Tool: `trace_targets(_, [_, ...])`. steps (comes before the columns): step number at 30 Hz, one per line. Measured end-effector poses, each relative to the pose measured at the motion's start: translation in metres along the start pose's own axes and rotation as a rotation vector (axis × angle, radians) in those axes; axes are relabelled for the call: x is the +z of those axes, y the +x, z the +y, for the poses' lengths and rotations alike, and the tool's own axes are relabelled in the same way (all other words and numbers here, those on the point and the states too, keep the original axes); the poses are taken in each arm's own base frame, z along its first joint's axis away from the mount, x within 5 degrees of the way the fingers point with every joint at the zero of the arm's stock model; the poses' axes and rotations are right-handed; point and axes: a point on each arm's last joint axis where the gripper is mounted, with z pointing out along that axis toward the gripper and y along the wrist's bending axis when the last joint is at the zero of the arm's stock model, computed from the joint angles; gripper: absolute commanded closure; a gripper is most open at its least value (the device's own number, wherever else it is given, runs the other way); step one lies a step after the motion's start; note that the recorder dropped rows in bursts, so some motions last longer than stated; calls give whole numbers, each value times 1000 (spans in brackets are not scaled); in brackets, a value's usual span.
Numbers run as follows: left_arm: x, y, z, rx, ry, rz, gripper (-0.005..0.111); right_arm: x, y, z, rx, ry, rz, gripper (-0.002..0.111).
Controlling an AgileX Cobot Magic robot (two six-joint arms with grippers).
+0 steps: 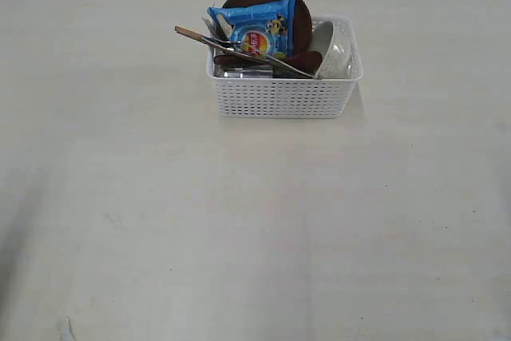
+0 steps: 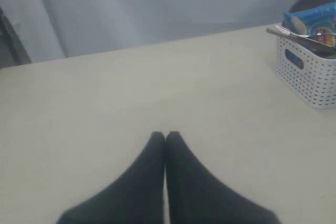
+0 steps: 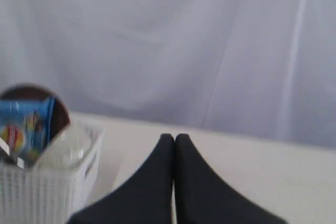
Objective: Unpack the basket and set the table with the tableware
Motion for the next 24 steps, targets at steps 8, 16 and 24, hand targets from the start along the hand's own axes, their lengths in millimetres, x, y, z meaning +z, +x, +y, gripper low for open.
trace_targets(8, [0,0,0,0,0,0,107,-38,-74,-6,363,-117,-951,109])
trace_targets(16, [0,0,0,0,0,0,107,-40,-140,-15,805,-199,-652,109])
trace_targets(24, [0,0,0,0,0,0,107,15,-186,-18,596,-42,-138,98])
